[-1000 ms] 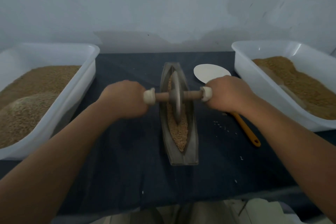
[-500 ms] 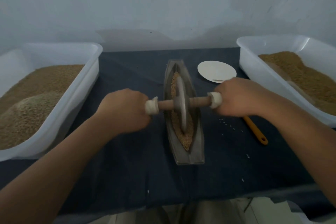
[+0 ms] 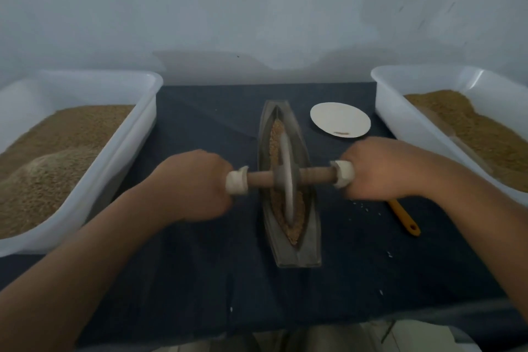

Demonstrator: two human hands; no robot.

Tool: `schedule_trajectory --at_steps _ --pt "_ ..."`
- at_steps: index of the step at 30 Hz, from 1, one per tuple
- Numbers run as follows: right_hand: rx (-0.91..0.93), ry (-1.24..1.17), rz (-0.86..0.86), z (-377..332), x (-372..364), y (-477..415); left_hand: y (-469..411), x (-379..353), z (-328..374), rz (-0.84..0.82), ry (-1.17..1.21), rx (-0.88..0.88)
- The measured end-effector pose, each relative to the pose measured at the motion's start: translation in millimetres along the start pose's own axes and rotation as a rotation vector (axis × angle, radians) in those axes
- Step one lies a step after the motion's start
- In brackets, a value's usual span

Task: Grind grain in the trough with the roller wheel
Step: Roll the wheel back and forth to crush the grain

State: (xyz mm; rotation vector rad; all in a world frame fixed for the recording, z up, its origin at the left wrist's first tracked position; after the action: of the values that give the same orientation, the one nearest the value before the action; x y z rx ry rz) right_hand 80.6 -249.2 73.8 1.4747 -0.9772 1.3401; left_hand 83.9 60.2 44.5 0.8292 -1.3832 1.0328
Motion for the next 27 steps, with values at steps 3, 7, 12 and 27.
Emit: schedule_trajectory --at_steps 3,7,12,27 --pt "-0.038 -0.012 0.061 5.2 -1.3 -13.8 -17.8 1.2 1.4 0.031 -0.047 0.002" --pt "-0.129 0.068 0.495 6.7 11.6 -57.8 -86.8 16.9 -4.6 0.144 -0.131 0.140" --pt "-0.142 0.059 0.305 9.9 10.0 -65.7 -88.0 25.1 4.7 0.110 -0.134 0.096" --pt "-0.122 0.166 0.551 5.6 19.1 -70.9 -102.7 16.1 -11.3 0.002 -0.053 0.137"
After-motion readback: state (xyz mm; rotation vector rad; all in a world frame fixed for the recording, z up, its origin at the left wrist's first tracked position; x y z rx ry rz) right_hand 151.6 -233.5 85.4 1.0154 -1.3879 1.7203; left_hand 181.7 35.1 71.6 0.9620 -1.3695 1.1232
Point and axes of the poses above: each hand's wrist, its own y-axis away from the middle knuckle, its own x-axis out of the back of the hand, z = x × y, the point moved 5 cm from there along -y, towards the middle knuckle, and after that the axes turned 7 degrees about z, right-handed, at the moved point
